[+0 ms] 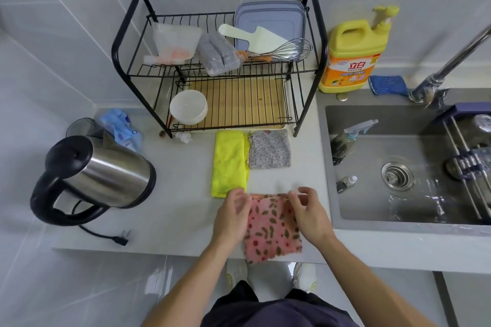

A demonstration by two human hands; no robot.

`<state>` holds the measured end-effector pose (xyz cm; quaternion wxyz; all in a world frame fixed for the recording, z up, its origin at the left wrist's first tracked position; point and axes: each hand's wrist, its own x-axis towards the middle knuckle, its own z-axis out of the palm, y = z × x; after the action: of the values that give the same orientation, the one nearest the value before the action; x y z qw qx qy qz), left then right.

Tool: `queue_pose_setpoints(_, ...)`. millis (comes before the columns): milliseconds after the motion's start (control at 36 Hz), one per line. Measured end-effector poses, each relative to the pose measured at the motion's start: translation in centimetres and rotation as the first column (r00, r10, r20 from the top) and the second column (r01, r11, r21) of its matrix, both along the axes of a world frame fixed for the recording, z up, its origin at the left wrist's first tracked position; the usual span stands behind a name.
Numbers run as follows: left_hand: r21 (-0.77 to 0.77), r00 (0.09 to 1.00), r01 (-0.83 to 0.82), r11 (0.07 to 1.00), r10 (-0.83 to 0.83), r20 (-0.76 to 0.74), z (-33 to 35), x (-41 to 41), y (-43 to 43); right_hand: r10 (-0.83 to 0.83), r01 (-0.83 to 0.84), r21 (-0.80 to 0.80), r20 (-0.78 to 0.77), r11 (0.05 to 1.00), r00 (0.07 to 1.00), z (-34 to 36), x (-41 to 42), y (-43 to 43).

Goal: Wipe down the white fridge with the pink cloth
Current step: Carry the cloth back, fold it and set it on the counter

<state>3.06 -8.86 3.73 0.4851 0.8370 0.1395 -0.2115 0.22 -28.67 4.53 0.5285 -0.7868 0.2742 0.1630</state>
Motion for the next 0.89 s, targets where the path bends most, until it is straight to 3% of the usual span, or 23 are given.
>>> queue_pose_setpoints(83, 0.218, 0.985, -0.002, 0.976, -0.036, 0.171, -0.9, -1.3, -0.1, 0.080, -0.056, -0.217, 0.103, 0.975, 0.991, -1.6, -0.8, -0.1)
queue_pose_setpoints(167, 0.335, 0.984, 0.060, 0.940, -0.112, 0.141, -1.9, -2.9, -0.2, 0.282, -0.215, -0.363, 0.141, 0.907, 0.949, -3.0, -2.0, 0.2)
queue_pose_setpoints(250, 0.360, 0.992, 0.102, 0.927, -0.121, 0.031, -2.5, -3.5, -0.6, 0.351, -0.268, -0.428, 0.125, 0.863, 0.928, -3.6, -2.4, 0.7)
queue_pose_setpoints(417, 0.335, 0.998, 0.039, 0.941, -0.024, -0.049, -2.7, -2.4, -0.9, 0.336, -0.273, -0.433, 0.074, 0.859, 0.939, -3.9, -1.3, 0.9)
queue_pose_setpoints(556, 0.317, 0.996, 0.074, 0.945, -0.054, -0.069, -2.6, -1.1, -0.7, 0.323, -0.281, -0.436, 0.023, 0.855, 0.946, -3.8, -0.1, 0.6)
queue_pose_setpoints(667, 0.315, 0.996, 0.059, 0.947, -0.077, 0.044, -2.2, -1.0, -0.9, 0.273, -0.217, -0.424, 0.076, 0.879, 0.959, -4.1, 0.4, 0.2)
queue_pose_setpoints(778, 0.302, 0.932, 0.053, 0.952, -0.156, 0.327, -2.6, -1.9, -1.1, 0.110, -0.023, -0.362, 0.220, 0.932, 0.969, -4.2, 0.3, 0.2)
queue_pose_setpoints(833, 0.351, 0.868, 0.169, 0.921, -0.308, 0.389, -3.7, -2.7, -1.1, 0.144, -0.003, -0.397, 0.325, 0.918, 0.935, -4.5, -0.1, 0.0)
queue_pose_setpoints(889, 0.411, 0.819, 0.294, 0.863, -0.449, 0.358, -4.7, -3.4, -1.2, 0.302, -0.058, -0.519, 0.399, 0.853, 0.866, -5.3, -1.0, -0.1)
